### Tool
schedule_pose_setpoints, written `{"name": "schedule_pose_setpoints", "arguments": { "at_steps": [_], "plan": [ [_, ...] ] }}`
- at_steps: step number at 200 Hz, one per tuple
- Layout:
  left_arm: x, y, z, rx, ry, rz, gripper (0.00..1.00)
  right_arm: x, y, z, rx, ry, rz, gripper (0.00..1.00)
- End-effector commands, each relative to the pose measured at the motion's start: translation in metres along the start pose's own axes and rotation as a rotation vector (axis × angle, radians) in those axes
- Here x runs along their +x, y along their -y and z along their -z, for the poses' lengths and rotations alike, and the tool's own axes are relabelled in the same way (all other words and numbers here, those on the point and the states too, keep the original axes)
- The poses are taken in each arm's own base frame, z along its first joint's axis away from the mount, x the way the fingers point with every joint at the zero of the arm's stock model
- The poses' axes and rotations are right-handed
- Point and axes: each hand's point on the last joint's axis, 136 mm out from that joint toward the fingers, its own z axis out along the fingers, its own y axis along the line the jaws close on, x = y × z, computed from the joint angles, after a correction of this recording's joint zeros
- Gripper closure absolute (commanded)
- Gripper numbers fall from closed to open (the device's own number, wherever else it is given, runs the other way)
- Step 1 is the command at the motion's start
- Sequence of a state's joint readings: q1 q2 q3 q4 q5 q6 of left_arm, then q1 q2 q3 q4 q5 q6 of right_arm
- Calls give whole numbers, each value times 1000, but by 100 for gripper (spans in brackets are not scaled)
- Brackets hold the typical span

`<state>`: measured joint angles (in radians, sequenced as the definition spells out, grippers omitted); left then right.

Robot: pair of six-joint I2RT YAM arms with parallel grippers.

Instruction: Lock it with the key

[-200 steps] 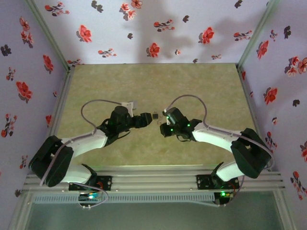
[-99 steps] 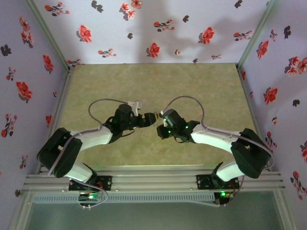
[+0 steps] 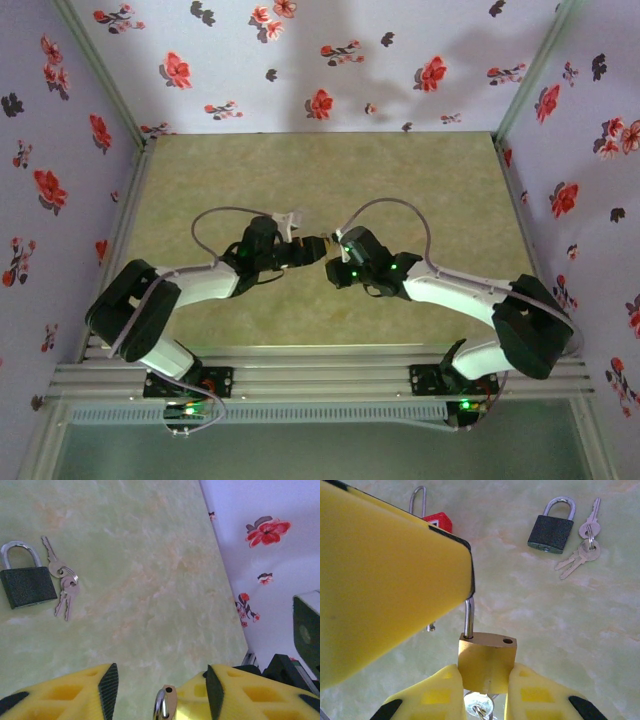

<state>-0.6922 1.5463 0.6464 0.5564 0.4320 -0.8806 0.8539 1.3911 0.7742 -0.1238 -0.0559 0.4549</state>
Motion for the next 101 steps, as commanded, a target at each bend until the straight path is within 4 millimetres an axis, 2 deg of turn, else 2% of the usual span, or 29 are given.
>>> {"name": "schedule_pose_setpoints", "arguments": {
  "at_steps": [1,101],
  "plan": [
    [-6,18,-6,76,-2,-5,52,-13,-7,7,-12,54,5,84],
    [-5,20,-8,114,-12,21,73,-12,-6,7,-7,59,2,85]
  ]
}}
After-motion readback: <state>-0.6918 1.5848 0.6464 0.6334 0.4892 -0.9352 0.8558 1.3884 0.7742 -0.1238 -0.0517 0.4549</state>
